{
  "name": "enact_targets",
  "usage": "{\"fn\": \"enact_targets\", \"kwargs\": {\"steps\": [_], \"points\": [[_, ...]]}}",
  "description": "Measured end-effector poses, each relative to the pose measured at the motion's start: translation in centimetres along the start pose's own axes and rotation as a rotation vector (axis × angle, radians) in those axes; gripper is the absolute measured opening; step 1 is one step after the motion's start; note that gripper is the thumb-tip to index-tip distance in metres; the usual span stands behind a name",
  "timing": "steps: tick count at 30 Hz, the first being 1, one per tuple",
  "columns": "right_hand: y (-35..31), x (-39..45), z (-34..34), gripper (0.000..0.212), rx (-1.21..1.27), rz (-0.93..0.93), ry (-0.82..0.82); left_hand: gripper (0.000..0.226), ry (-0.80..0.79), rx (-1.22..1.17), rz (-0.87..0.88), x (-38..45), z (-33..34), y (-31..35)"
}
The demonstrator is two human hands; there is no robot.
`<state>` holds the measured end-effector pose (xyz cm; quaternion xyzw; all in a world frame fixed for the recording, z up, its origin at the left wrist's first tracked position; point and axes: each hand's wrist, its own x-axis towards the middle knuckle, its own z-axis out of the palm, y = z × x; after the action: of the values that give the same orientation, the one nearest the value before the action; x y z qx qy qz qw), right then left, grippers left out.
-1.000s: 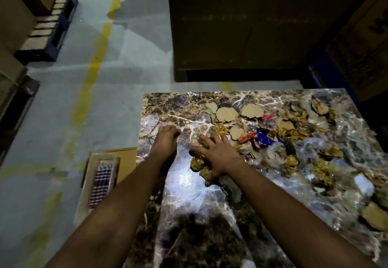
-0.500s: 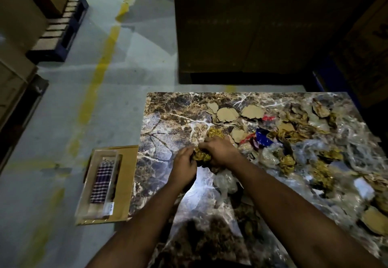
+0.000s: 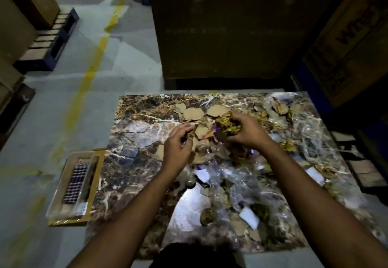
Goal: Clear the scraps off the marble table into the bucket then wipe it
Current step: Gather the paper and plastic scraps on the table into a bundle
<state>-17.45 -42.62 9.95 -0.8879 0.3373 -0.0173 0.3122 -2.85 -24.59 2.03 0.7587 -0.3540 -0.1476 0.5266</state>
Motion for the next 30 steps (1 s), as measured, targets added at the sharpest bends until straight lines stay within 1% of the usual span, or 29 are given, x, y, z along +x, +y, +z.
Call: {"fn": "enact_targets", "kwargs": {"steps": [3, 5, 7, 9, 11, 15, 19, 23, 26, 28, 30], "points": [[3.3, -1.7, -0.5, 0.075, -0.122, 0.123, -0.119, 0.045, -0.111, 0.041, 0.043, -1.4, 3.6, 1.7], [4.7, -2.2, 0.6, 0.081, -0.153, 0.14, -0.199, 0.047, -0.217, 0.076, 0.03, -2.3, 5.9, 2.4], [5.6, -2.2, 2.1, 0.089, -0.228, 0.123, -0.215, 0.051, -0.326, 0.182, -0.01, -2.7, 7.6, 2.1], [6.8, -2.3, 3.1, 0.097, -0.355, 0.083, -0.195, 0.056, -0.384, 0.301, -0.026, -3.1, 9.2, 1.6], [7.0, -2.1, 4.4, 0.103, -0.413, 0.041, -0.209, 0.059, -0.384, 0.345, -0.047, -3.2, 9.2, 0.6], [9.1, -2.2, 3.8, 0.117, -0.259, -0.03, -0.182, 0.07, -0.278, 0.313, -0.121, -3.8, 9.4, 1.3], [10.2, -2.4, 1.5, 0.115, -0.12, -0.11, -0.189, 0.075, -0.296, 0.26, -0.13, -3.6, 8.6, 1.5], [10.5, -3.1, 0.0, 0.11, 0.025, -0.146, -0.185, 0.071, -0.28, 0.241, -0.121, -3.5, 8.1, 1.7], [10.5, -3.5, -0.3, 0.111, 0.055, -0.187, -0.202, 0.068, -0.3, 0.239, -0.103, -3.6, 7.7, 1.9], [10.5, -3.6, -0.2, 0.113, 0.058, -0.172, -0.209, 0.069, -0.331, 0.243, -0.072, -3.8, 7.3, 1.9], [10.7, -3.5, 0.0, 0.116, 0.007, -0.135, -0.177, 0.068, -0.354, 0.244, -0.048, -4.0, 6.9, 1.7]]}}
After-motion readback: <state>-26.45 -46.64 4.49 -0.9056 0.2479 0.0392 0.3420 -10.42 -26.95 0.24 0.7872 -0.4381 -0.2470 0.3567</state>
